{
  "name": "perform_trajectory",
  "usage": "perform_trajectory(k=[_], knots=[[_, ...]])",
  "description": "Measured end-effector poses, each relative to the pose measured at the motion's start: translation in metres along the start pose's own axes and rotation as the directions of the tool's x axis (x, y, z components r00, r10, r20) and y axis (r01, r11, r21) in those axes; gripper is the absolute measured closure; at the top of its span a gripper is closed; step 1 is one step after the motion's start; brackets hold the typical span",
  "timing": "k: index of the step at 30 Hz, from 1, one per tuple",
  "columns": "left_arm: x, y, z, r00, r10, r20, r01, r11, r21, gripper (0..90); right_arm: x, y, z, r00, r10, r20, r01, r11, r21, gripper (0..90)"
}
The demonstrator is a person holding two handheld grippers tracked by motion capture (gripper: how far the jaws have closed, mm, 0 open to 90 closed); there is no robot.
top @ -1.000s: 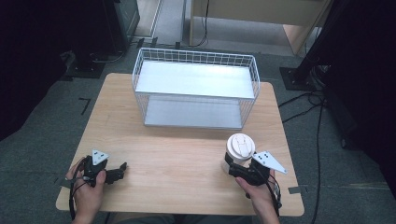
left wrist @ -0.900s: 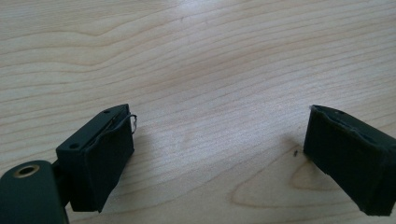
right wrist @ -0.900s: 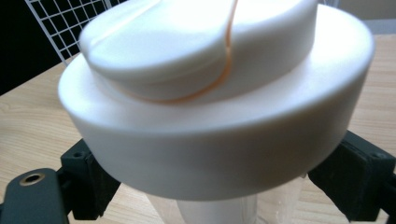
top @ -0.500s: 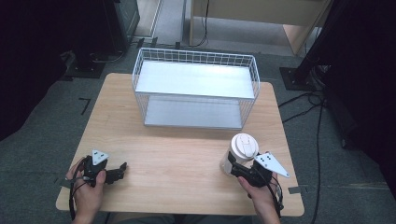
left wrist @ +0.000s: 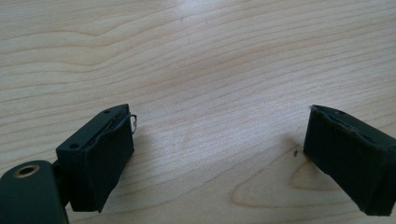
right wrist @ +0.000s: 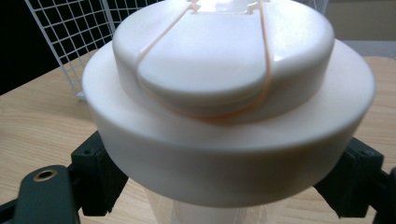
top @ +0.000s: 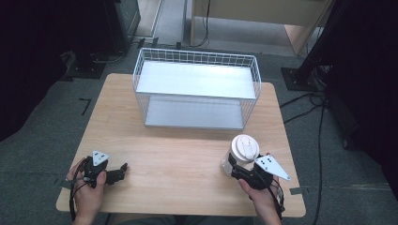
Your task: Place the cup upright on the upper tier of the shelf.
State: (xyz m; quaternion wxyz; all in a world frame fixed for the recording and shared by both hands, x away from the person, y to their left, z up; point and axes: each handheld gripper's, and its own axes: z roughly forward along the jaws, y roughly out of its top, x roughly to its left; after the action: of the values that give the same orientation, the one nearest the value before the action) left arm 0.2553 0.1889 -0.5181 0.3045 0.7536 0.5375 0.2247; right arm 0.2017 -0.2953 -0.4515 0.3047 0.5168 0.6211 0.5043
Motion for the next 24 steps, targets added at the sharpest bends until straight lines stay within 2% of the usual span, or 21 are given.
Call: perform_trajectory(k=[8,15,24], knots=[[0.000,0.000,0.000,1.0000,0.000,0.000,0.000,1.0000,0.000,8.7,0.000,0.005,-0.005,0.9999,-0.002,0.014,0.002,1.000,-0.016,15.9],[0.000,0.000,0.000,1.0000,0.000,0.000,0.000,1.0000,0.000,8.8,-0.003,0.013,-0.004,0.9996,-0.008,0.027,0.008,1.000,-0.009,16.0],[0.000,0.000,0.000,1.0000,0.000,0.000,0.000,1.0000,0.000,8.8,0.001,0.029,-0.005,0.9992,-0.024,0.033,0.025,0.998,-0.056,16.0]])
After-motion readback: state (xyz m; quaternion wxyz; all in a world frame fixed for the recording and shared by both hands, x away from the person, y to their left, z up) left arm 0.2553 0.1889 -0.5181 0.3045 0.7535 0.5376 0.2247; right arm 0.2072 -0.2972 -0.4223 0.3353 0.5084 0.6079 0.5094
